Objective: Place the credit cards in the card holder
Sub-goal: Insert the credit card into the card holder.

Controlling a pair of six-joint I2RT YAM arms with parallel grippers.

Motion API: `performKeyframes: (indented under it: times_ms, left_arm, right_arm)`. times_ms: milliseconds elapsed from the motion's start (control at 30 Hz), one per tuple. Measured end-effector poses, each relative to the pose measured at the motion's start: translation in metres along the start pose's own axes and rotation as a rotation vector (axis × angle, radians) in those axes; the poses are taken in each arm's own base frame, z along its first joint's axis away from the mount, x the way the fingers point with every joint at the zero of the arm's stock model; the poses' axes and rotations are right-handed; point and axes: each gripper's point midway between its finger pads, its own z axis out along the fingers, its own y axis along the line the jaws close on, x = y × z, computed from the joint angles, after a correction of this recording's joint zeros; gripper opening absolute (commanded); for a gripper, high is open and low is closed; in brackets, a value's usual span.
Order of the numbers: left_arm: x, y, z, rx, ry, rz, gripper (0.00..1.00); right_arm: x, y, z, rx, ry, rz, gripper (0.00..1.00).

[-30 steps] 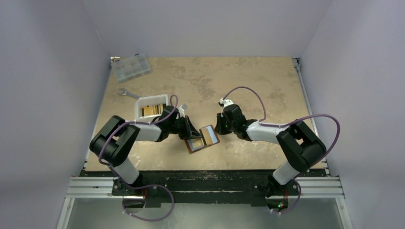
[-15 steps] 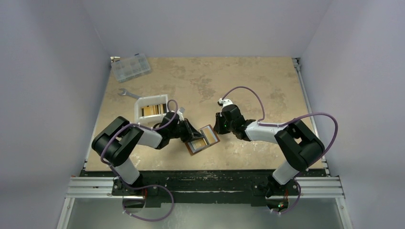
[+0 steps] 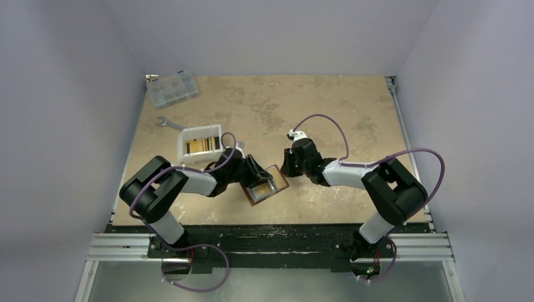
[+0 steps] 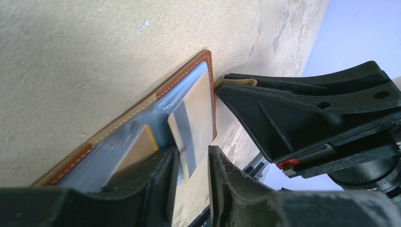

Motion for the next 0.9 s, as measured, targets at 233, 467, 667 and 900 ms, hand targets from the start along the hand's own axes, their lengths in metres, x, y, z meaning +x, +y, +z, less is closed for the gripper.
performKeyframes:
  times_ms: [233,467,667,900]
  left_arm:
    - [-0.004,-0.006,-0.004,-0.132,0.04,0.065,0.45]
    - [-0.001,0.001,-0.018,-0.261,0.114,0.158,0.45]
    - [-0.007,0.0,-0.032,-0.328,0.136,0.268,0.41]
    - [0.0,-0.035,-0.024,-0.151,0.184,0.352,0.29]
  right_arm:
    - [0.001,0.002,0.001,0.001,-0.006,0.041,0.0]
    - [0.008,0.0,-0.008,0.002,-0.014,0.122,0.0]
    - [0.017,-0.008,-0.021,0.023,-0.025,0.168,0.0]
    - [0.022,-0.022,-0.034,0.069,-0.036,0.217,0.04]
